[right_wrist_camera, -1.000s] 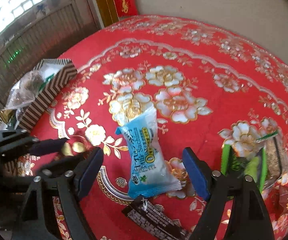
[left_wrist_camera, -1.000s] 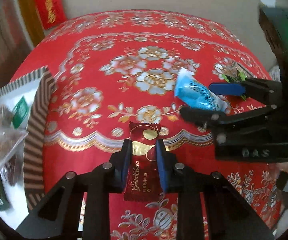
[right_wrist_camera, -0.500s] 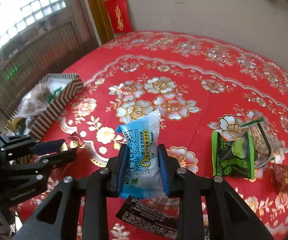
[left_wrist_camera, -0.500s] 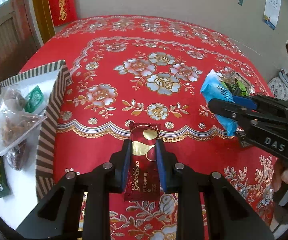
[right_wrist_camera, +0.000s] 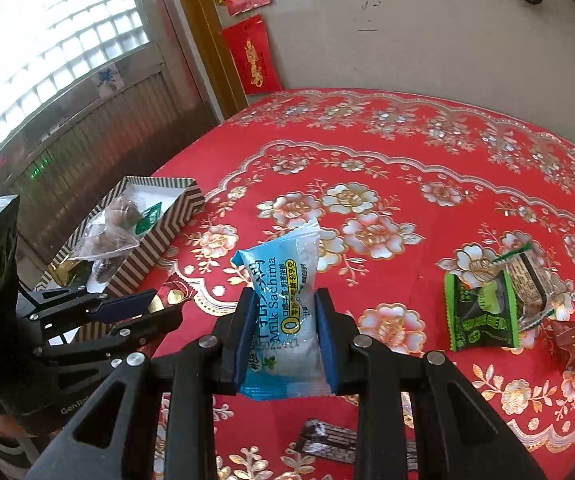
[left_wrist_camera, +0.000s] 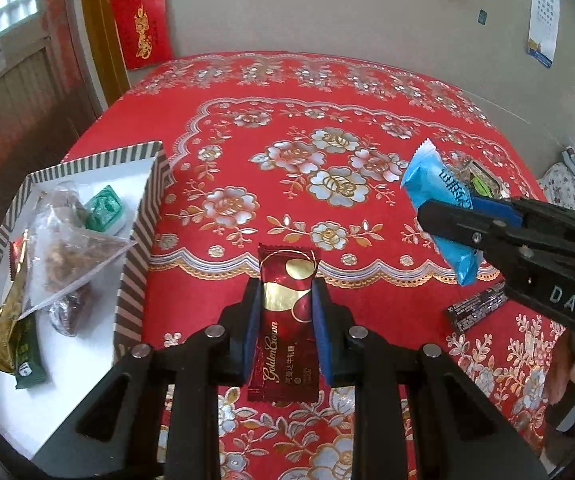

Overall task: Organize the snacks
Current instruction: 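Carry the red bar and blue sachima packet over the white box with both tools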

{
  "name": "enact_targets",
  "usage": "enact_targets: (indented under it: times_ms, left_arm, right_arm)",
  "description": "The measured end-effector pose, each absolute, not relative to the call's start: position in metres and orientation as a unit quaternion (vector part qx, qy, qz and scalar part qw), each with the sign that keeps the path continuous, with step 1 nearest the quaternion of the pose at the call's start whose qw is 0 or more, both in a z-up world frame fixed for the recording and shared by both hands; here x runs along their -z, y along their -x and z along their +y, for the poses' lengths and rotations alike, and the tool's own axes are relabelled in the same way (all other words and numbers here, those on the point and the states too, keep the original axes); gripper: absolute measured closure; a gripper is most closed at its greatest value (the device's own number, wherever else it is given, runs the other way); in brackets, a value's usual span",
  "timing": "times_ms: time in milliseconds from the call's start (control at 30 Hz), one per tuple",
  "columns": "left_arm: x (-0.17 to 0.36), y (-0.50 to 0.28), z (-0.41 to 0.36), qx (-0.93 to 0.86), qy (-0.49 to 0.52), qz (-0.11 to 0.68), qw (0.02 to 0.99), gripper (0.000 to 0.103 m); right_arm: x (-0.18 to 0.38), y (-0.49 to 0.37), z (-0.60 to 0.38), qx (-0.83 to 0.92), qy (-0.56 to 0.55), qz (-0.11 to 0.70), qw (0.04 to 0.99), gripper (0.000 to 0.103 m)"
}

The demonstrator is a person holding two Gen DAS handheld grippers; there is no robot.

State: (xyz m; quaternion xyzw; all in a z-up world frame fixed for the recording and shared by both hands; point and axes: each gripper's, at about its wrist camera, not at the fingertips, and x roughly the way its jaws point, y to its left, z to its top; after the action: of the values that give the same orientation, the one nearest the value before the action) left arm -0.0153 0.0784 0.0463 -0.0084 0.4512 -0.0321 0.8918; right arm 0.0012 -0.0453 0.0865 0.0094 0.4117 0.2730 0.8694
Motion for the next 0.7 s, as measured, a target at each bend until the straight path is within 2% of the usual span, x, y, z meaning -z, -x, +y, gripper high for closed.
enact_targets:
  times_ms: [700]
  left_arm:
    - [-0.073, 0.039, 0.103, 0.012, 0.010, 0.423, 0.906, 0.076]
  right_arm:
    - [-0.102, 0.021, -0.004, -0.305, 0.003, 0.398, 0.865, 0.074]
